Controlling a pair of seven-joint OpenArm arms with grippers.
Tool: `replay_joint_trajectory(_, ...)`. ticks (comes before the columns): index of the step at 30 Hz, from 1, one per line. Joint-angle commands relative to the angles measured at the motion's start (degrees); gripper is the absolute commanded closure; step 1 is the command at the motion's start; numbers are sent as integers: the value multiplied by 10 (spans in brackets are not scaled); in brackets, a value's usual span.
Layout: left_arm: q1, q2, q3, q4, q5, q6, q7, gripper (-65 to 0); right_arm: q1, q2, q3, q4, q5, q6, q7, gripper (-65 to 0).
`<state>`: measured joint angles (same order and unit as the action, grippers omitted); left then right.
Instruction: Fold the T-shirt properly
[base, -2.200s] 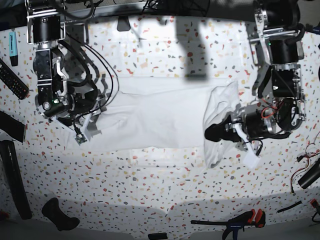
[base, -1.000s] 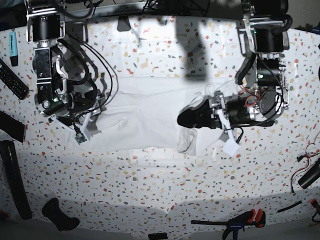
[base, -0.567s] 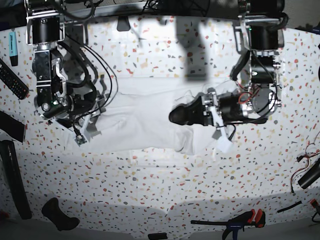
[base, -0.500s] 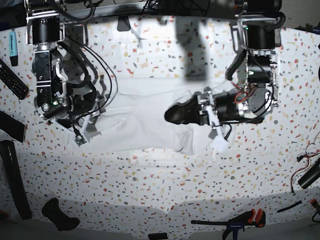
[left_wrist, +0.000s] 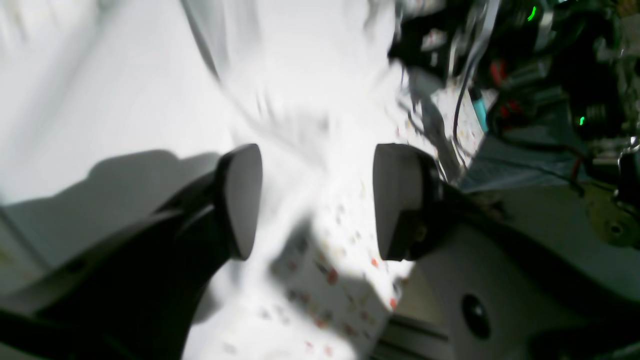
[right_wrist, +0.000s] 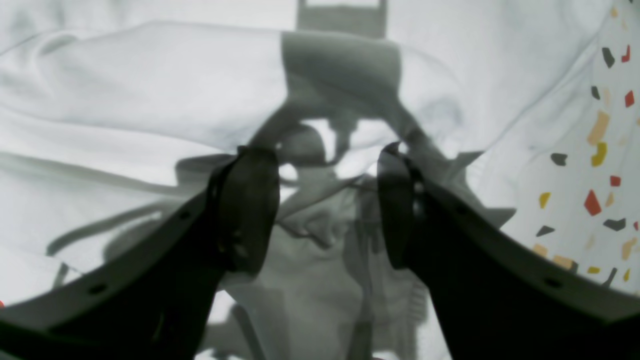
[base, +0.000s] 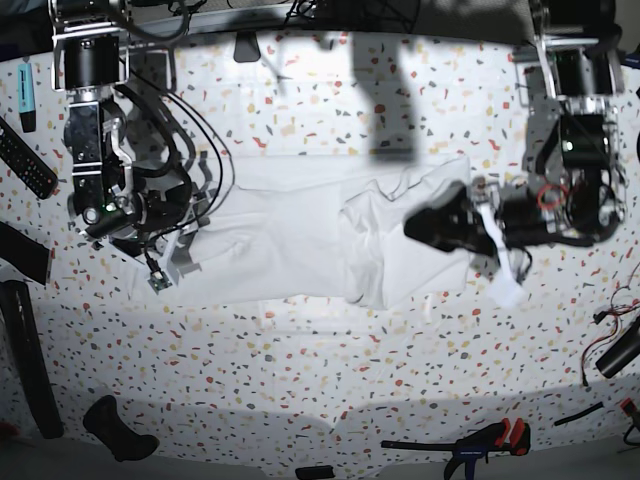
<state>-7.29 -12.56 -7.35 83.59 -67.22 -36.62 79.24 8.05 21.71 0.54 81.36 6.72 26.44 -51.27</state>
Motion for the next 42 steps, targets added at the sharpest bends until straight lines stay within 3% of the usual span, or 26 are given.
replay_joint_trajectory(1,4,6,0,9,-15,-7,-28,-339,8,8,2,4,-16,-8,-8,-332)
replay_joint_trajectory(3,35,25,0,9,11,-34,-70,-339,8,8,2,4,-16,-8,-8,-332)
replay_joint_trajectory(7,76,69,0,9,98,-34,-163,-339,8,8,2,4,-16,-8,-8,-332)
replay_joint_trajectory(11,93,99,0,9,197,-34,-164,-339,8,8,2,4,-16,-8,-8,-332)
replay_joint_trajectory(15,108,89,0,9,247,-34,-157,-339,10,8,2,4,-14,-8,-9,-332)
replay_joint_trajectory(20,125,64,0,9,241,-34,-159,-339,28,20,2,13,54,0,-42,-332)
replay_joint_trajectory(24,125,57,-1,9,226,-34,-158,-339,34,34,2,40,60,8,-47,-332)
replay_joint_trajectory(28,125,57,-1,9,173,-34,-159,-339,34,50,2,78,72,8,-56,-332)
replay_joint_trajectory(34,125,57,-1,9,160,-34,-159,-339,34,80,9,108,181,11,-70,-332)
replay_joint_trajectory(38,125,57,-1,9,159,-34,-159,-339,34,94,61,108,232,13,-69,-332)
replay_joint_trajectory(42,125,57,-1,9,159,-34,-160,-339,34,94,162,108,295,35,-114,-332)
